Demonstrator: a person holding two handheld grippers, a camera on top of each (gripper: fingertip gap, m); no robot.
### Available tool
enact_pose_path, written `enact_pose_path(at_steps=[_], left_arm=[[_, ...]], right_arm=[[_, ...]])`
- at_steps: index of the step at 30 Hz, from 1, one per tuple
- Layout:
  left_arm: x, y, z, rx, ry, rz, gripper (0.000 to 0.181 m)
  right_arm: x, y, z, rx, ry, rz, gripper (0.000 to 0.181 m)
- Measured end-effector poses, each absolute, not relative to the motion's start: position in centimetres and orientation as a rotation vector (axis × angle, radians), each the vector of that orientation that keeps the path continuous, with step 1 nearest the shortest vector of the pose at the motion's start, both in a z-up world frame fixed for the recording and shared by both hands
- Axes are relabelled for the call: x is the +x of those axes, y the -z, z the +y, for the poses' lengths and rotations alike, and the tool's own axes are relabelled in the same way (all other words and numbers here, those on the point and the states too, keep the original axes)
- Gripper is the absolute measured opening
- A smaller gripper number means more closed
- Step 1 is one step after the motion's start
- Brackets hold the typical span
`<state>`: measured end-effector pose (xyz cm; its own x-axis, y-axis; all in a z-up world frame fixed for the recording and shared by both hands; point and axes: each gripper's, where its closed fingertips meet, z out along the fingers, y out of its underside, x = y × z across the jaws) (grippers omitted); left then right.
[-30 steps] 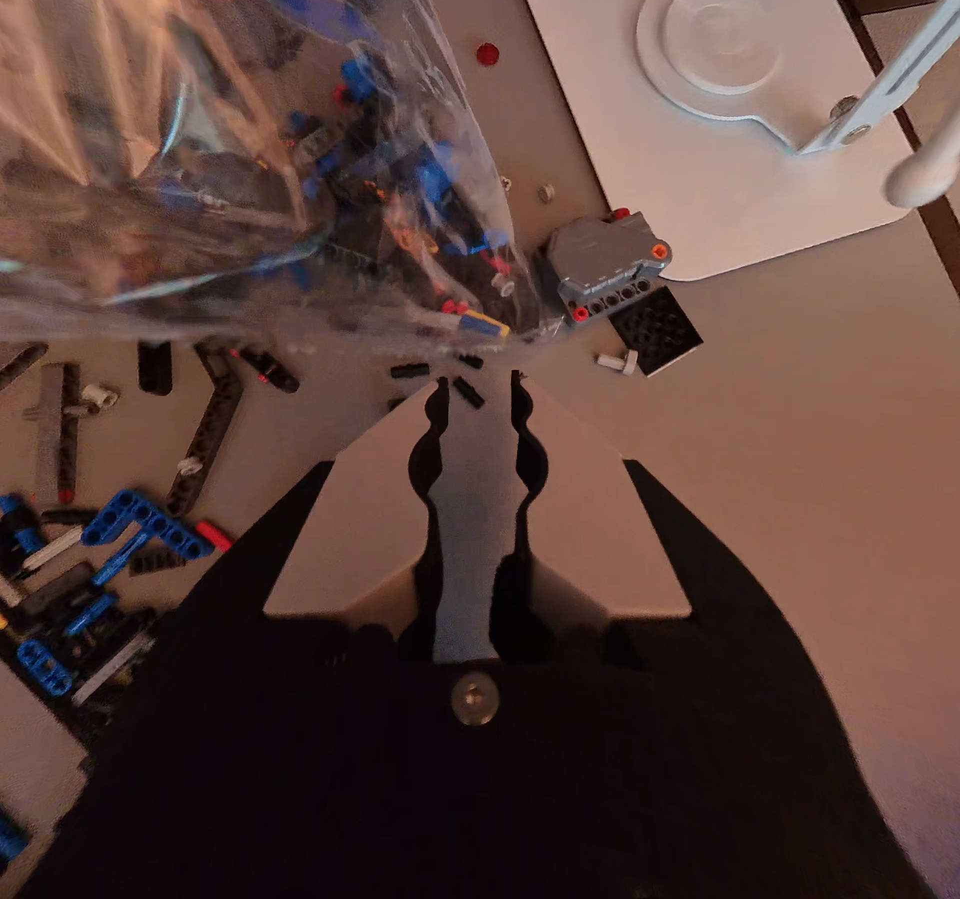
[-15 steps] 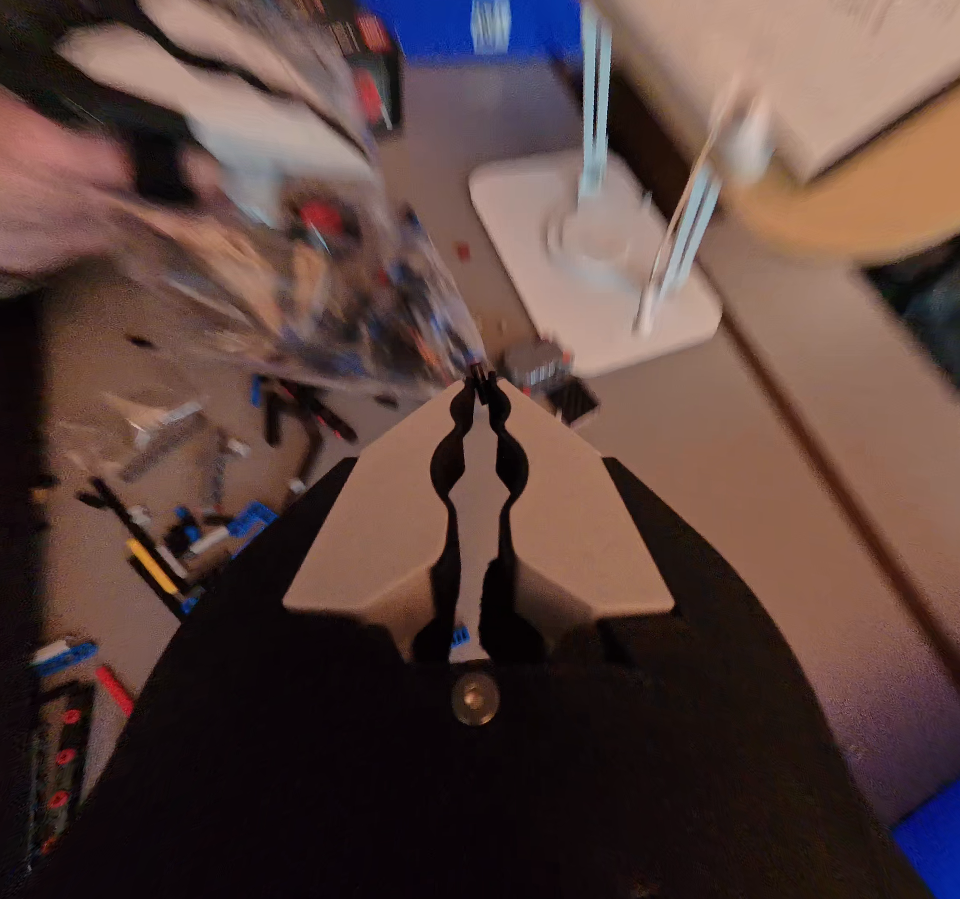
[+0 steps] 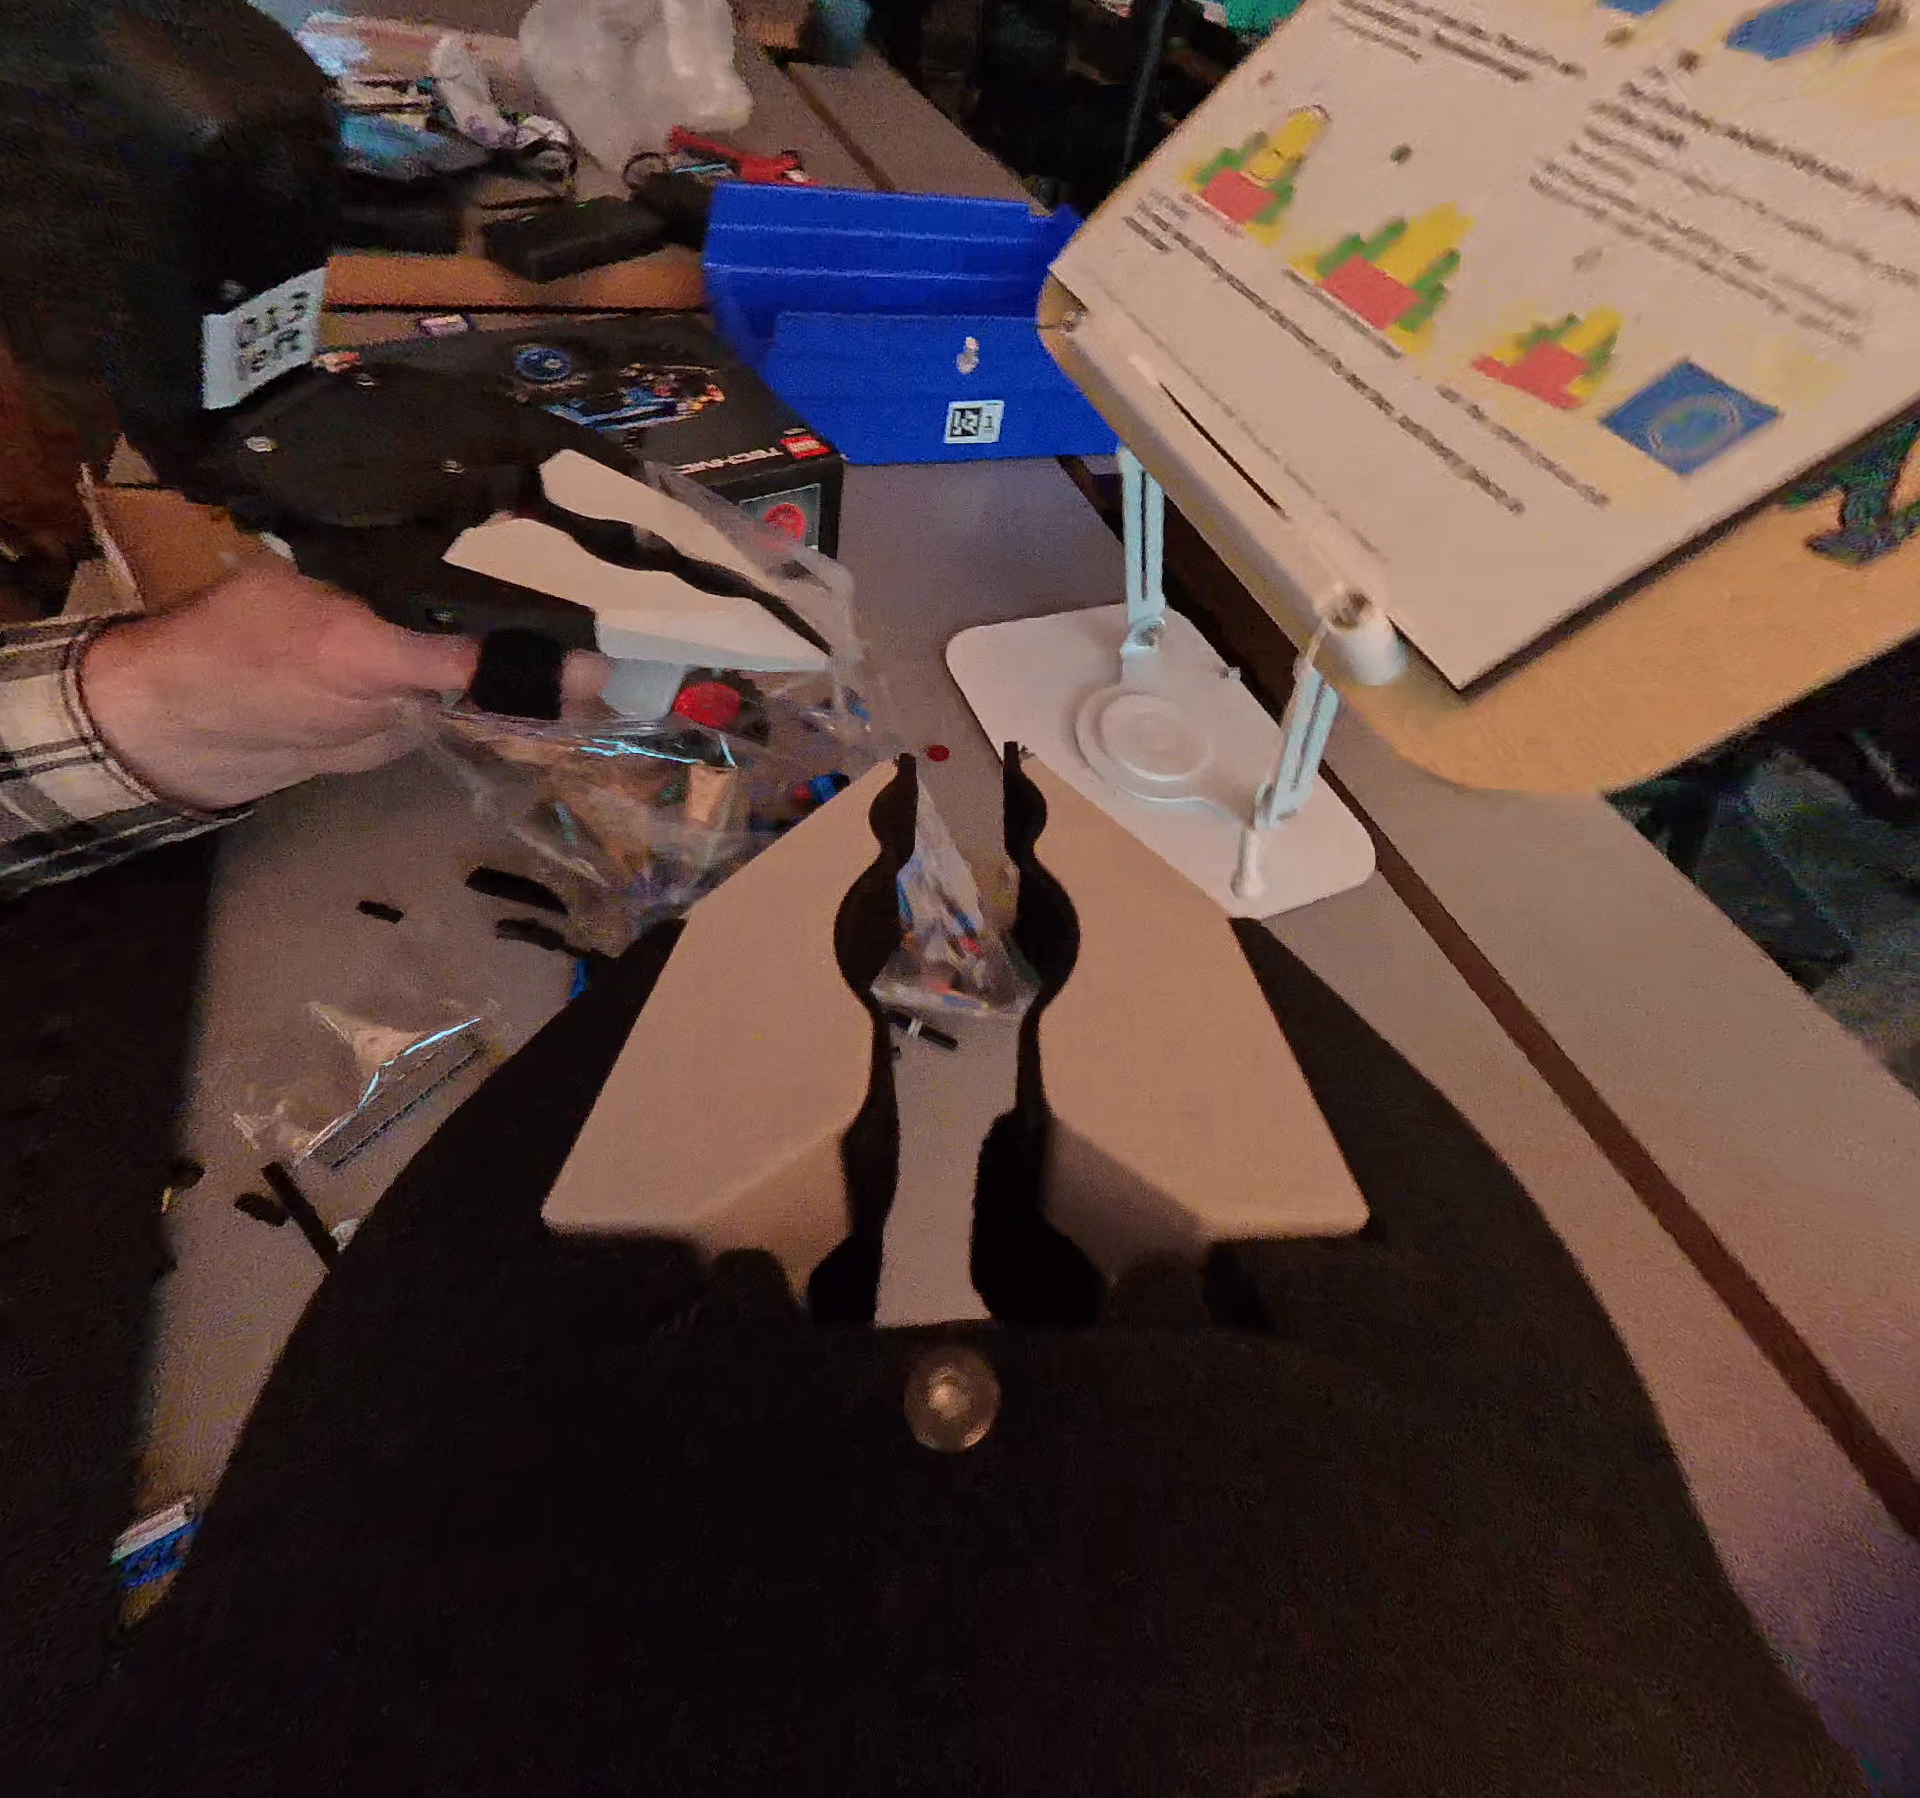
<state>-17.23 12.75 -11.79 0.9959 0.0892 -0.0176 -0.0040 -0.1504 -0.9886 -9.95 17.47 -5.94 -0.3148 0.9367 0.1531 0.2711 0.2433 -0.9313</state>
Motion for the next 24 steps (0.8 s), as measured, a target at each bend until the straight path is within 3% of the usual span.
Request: enact_pose_path(at_steps=[5,9,15,24], left_arm=[[-17.5,11.7,12.6,-1.716,-0.085,-0.079,0.0],[-17.6,11.7,12.5,-1.712,-0.082,-0.085,0.0],[-17.6,11.7,12.5,-1.714,-0.075,-0.086,0.0],[-17.5,11.7,12.5,-1.713,-0.071,-0.083,0.0]], right_arm=[[-9.4,14.5,22.6,-1.419,-1.005,-1.852,0.013],[-10.9,20.6,20.5,-1.372,-0.885,-2.087,0.019],[-12.8,23.9,18.6,-1.35,-0.836,-2.219,0.02],[-12.9,25.7,18.1,-1.38,-0.837,-2.257,0.001]])
